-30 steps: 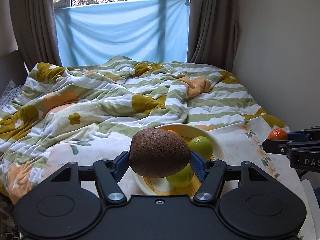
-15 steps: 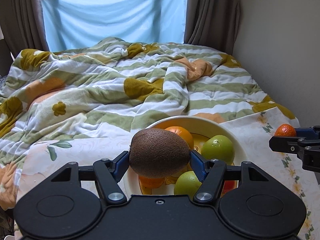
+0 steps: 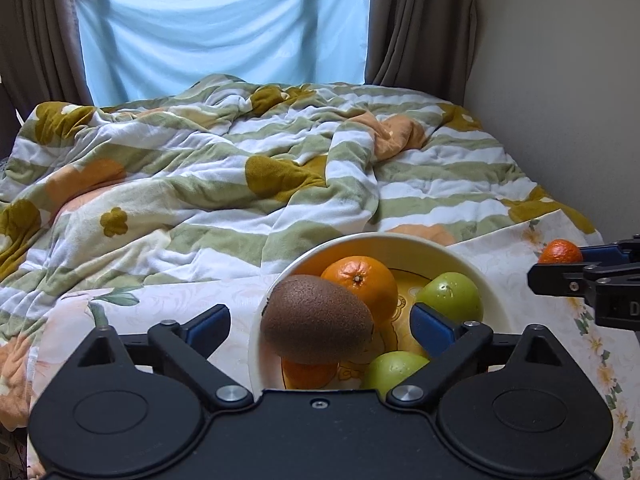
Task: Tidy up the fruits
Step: 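Release the kiwi into the bowl with the left tool while the right tool drops the tangerine in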
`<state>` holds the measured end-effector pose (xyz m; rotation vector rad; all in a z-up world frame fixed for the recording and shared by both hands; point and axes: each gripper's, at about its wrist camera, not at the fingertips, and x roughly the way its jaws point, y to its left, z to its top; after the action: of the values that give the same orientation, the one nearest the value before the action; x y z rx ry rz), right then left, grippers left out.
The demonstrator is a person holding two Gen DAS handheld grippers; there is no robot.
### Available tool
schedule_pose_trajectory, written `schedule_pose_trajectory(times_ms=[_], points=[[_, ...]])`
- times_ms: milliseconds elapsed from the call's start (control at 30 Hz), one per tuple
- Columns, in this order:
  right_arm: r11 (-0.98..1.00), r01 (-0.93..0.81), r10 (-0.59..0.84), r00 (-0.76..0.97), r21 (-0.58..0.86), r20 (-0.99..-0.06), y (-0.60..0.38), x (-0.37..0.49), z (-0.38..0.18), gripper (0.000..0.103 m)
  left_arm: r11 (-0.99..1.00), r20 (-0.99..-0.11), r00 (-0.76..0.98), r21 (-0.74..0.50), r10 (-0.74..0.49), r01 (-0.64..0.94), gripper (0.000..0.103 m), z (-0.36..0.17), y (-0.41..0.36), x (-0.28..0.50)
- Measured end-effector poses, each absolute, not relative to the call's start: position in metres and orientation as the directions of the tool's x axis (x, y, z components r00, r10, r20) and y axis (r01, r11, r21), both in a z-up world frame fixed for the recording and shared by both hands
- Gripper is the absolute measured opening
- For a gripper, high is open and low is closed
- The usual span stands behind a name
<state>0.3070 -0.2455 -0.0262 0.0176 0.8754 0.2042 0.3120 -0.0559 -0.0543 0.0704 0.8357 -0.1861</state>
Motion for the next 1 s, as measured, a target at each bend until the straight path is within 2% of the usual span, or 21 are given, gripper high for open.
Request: schedule_pose_trajectory(times_ms=[467, 800, 1000], points=[[0.952, -0.289, 0.267, 0.609, 0.104, -0.747, -0.215, 0.324, -0.021, 0.051, 0.993, -0.729, 0.678, -0.018, -0.092, 0.115, 0.099, -0.027, -0.032, 0.268], [0.913, -0.388, 0.342, 0.559, 0.127, -0.755, -0.182, 0.33, -0.038, 0.052, 0.998, -0.728, 0.685, -0.004, -0.041, 0.055, 0.099, -0.02, -0.017, 0.247], [0.898, -0.43, 0.345, 0.557, 0.093, -0.756, -0.174, 0.327, -0.047, 0.052, 0.999, -0.724, 0.69, 0.0, -0.023, 0.033, 0.099, -0.022, -0.013, 0.241]])
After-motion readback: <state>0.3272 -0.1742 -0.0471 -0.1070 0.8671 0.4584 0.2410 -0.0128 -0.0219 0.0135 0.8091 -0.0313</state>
